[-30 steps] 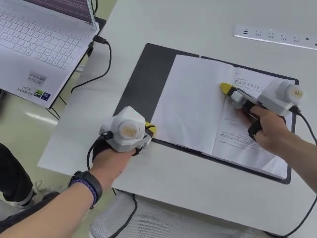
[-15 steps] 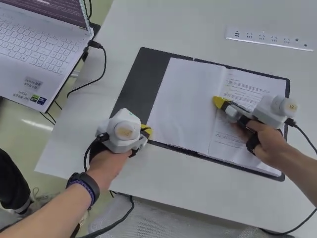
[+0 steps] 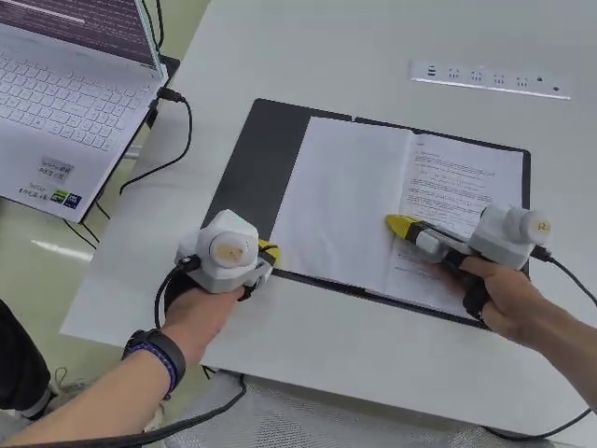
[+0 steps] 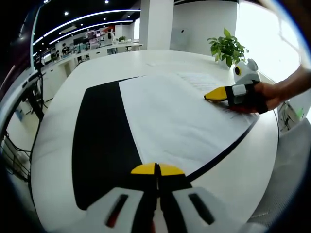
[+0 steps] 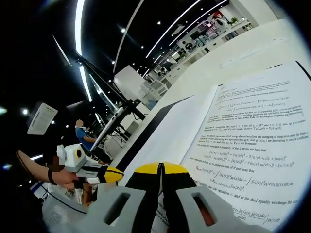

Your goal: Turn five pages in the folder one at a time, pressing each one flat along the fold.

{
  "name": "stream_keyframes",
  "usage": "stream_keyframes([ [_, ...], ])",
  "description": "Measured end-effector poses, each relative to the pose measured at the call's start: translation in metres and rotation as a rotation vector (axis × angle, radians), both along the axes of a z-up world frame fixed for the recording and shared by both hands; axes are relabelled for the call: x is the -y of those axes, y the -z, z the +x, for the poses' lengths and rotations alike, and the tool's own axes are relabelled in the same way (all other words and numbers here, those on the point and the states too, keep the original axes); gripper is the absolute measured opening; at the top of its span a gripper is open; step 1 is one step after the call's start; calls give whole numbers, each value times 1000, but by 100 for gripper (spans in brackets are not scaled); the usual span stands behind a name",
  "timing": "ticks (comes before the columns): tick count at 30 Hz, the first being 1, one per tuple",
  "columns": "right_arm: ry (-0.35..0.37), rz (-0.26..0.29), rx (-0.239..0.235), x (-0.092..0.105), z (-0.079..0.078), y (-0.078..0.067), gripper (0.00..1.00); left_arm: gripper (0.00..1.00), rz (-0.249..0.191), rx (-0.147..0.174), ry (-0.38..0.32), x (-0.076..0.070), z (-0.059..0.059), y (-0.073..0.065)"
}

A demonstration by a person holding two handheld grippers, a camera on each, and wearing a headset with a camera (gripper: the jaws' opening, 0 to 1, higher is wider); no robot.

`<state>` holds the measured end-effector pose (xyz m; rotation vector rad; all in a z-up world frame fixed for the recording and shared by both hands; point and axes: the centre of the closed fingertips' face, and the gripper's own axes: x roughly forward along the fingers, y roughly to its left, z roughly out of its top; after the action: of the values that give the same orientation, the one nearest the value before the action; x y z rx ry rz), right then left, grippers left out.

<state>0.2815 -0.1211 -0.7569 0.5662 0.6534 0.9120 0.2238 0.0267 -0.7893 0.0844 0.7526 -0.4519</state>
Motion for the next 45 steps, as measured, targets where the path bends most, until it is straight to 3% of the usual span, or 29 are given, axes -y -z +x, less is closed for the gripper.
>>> stream_keyframes([
  [16,-72,11,-25,-4,-49,1,0,0,-2,-1,11,0,0,0],
  [25,-110,21,-46,-2,-73,9,0,0,-9,-6,10,0,0,0],
  [33,-131,0,-45,-2,-85,15,0,0,-9,1,9,-1,0,0],
  [45,-103,-9,-69,-1,-83,16,0,0,1,0,46,0,-1,0],
])
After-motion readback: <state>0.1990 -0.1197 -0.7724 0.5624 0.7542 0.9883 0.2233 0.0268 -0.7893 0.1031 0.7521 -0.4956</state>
